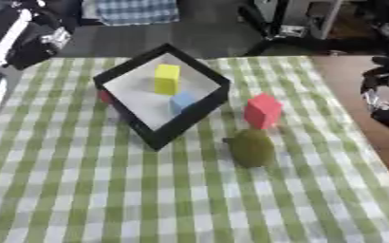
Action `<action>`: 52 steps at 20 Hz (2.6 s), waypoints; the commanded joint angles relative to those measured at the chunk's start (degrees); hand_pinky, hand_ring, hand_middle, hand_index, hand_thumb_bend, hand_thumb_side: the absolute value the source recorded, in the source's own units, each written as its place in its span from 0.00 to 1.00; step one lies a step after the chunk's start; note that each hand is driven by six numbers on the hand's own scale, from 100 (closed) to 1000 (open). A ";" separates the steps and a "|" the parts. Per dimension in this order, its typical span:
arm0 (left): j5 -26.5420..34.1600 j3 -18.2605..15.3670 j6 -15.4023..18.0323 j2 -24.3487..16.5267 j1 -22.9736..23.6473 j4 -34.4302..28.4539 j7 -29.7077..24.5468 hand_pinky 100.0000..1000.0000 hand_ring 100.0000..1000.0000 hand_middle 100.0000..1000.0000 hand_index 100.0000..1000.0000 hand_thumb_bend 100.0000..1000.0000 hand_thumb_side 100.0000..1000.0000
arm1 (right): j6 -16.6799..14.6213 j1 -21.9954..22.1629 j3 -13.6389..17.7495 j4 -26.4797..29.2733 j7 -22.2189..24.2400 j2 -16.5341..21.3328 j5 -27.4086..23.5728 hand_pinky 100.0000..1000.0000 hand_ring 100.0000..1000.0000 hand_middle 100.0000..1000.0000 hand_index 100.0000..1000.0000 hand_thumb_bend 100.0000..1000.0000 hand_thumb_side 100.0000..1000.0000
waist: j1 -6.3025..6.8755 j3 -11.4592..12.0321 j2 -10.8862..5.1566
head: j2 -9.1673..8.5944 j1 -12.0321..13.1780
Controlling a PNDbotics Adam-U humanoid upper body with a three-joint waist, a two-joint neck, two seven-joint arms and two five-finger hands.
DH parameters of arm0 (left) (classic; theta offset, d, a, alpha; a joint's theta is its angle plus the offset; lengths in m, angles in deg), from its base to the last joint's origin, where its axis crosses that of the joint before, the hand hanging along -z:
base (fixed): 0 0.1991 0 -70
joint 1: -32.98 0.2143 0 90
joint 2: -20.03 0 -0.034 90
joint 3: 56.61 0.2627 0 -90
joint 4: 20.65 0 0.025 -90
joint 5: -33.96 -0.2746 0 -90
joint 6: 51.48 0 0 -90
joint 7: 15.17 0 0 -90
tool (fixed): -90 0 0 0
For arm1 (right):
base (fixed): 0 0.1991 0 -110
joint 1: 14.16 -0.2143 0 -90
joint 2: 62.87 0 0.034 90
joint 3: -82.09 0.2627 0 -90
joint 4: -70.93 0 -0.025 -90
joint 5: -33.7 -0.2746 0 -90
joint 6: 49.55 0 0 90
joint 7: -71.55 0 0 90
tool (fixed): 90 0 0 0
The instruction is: Pick up objects on the table and place them in the box.
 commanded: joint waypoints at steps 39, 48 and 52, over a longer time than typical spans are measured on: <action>11.96 -9.35 -7.06 11.60 24.78 -16.87 -2.20 0.70 0.53 0.56 0.91 0.07 1.00 | -23.00 -30.70 -13.01 -38.61 39.13 0.02 32.95 0.95 0.95 0.96 1.00 0.17 0.34 | 0.04 4.51 0.79 | -0.11 -4.57; 12.00 -9.24 -7.04 11.81 24.94 -16.87 -2.50 0.70 0.53 0.56 0.91 0.07 1.00 | -23.79 -30.40 -13.83 -39.16 40.86 -1.08 33.82 0.95 0.95 0.95 1.00 0.16 0.34 | 0.25 4.65 0.94 | -0.11 -4.70; 12.01 -9.22 -7.01 11.93 25.01 -16.87 -2.62 0.70 0.53 0.56 0.91 0.07 1.00 | -24.23 -30.37 -14.08 -39.48 41.83 -1.73 34.71 0.95 0.95 0.95 1.00 0.17 0.34 | 0.42 4.86 0.98 | -0.11 -4.79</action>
